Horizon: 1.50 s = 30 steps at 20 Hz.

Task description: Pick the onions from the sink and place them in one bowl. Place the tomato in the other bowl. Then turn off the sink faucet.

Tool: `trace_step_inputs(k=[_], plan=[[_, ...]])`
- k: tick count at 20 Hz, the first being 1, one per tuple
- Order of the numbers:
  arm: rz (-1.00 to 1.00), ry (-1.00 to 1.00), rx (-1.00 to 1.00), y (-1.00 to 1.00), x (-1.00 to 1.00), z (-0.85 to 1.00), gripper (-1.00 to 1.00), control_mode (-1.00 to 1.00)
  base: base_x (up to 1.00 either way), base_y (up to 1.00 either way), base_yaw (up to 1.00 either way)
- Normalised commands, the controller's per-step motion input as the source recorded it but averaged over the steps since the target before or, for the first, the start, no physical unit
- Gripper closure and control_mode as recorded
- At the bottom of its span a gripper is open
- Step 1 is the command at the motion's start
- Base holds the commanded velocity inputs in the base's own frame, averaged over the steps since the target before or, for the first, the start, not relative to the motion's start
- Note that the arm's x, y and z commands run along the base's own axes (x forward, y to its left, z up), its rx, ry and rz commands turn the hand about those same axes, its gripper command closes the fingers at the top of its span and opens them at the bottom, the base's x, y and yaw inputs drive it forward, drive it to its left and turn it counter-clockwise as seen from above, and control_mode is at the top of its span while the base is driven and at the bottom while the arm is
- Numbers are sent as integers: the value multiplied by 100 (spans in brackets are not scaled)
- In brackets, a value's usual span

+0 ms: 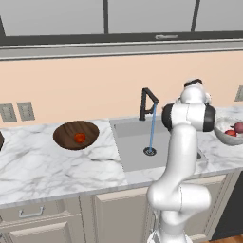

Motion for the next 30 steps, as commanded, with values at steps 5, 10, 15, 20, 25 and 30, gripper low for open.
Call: trace_step_inputs(k=[5,10,15,20,25,30], plan=[[0,0,1,0,42,-11,-100,-100,0,0,0],[0,0,1,-10,29,-22,-100,-100,0,0,0],[0,0,0,-7,30,-14,-100,-100,0,0,0],[0,0,2,-4,45,-9,-100,-100,0,0,0],[0,0,2,-29,25,-29,-100,-100,0,0,0],[0,0,3,-3,36,-13,-100,-100,0,0,0]])
